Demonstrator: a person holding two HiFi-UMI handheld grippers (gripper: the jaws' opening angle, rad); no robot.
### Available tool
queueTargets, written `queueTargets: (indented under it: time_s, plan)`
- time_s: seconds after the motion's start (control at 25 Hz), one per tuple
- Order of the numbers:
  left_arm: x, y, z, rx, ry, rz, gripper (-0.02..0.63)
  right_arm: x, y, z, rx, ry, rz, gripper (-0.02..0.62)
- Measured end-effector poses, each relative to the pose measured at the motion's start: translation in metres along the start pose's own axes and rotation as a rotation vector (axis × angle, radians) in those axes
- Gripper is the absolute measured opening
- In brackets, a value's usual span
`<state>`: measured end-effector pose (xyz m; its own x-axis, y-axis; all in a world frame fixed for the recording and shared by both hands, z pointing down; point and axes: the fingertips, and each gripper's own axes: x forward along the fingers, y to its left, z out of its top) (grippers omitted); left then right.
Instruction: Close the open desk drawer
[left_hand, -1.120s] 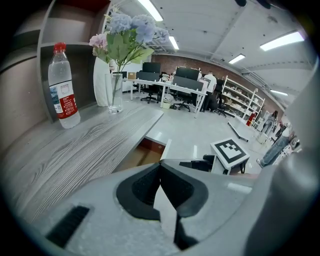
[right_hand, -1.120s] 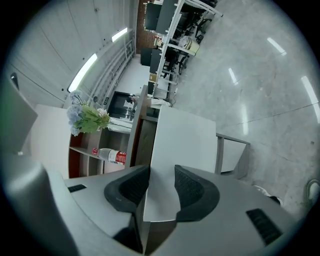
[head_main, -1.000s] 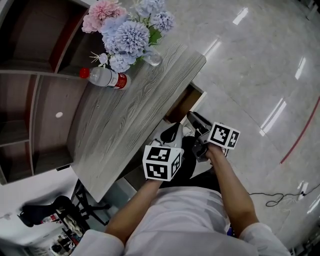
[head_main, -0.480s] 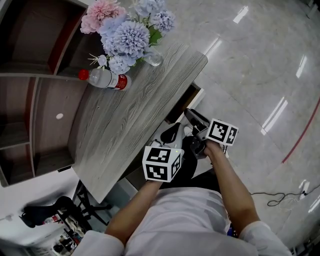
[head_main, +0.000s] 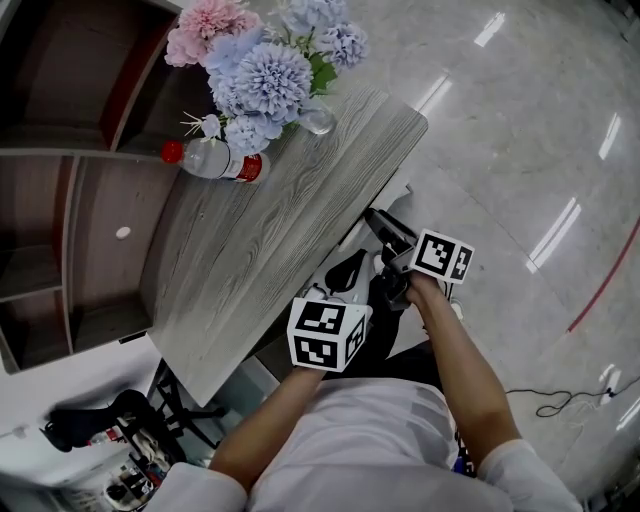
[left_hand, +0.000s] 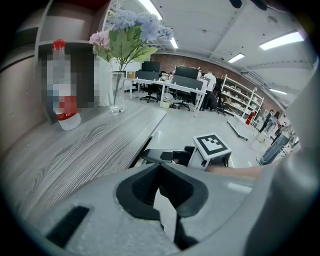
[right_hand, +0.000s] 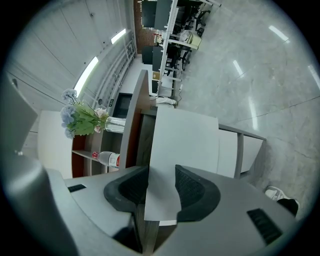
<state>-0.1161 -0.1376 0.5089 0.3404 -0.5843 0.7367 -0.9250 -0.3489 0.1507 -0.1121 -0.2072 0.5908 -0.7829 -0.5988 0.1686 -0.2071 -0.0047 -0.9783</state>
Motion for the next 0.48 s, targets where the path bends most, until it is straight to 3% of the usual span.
queueTargets:
  time_s: [0.48]
  plan:
    - [-0.002, 0.014, 0.003, -0.01, -0.006, 0.011, 0.003, 0.029, 0.005, -0.001, -0.003, 0.019, 0.026, 0.16]
